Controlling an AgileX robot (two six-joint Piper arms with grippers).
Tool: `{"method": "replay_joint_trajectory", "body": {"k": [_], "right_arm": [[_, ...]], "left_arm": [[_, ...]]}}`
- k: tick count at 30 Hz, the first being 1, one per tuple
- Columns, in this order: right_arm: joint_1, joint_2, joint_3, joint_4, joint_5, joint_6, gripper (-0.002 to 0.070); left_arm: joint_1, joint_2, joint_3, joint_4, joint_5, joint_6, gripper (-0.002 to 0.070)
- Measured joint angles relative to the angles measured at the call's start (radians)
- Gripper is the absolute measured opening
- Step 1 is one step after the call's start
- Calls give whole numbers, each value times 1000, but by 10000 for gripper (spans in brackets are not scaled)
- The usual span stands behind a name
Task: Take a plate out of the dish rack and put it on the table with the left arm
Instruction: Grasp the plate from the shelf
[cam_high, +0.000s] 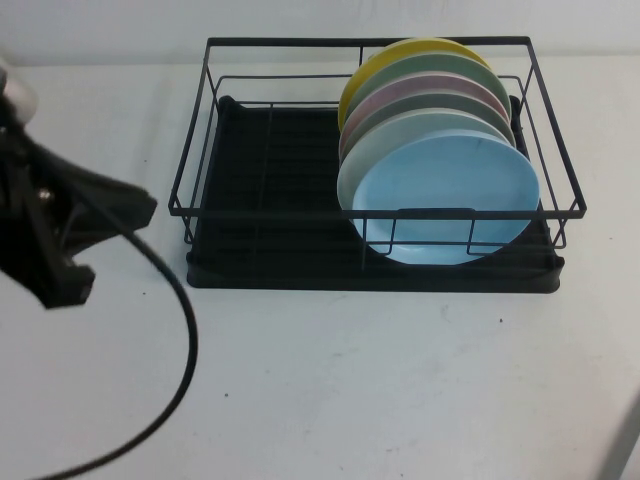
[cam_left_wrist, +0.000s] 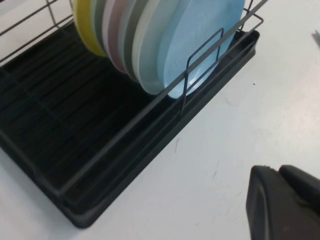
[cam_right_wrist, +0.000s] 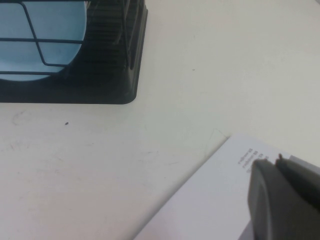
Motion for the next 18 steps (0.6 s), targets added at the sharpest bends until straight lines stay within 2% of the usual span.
{"method": "replay_joint_trajectory", "body": {"k": [4, 8, 18], "right_arm": [[0, 0, 0, 0, 0, 0, -18], [0, 0, 0, 0, 0, 0, -18], [0, 0, 0, 0, 0, 0, -18]], "left_arm": [[-3, 155, -123, -56, 42, 104, -3], [-52, 279, -259, -63, 44, 127, -3], [-226, 535, -524, 110, 33, 102, -3]]}}
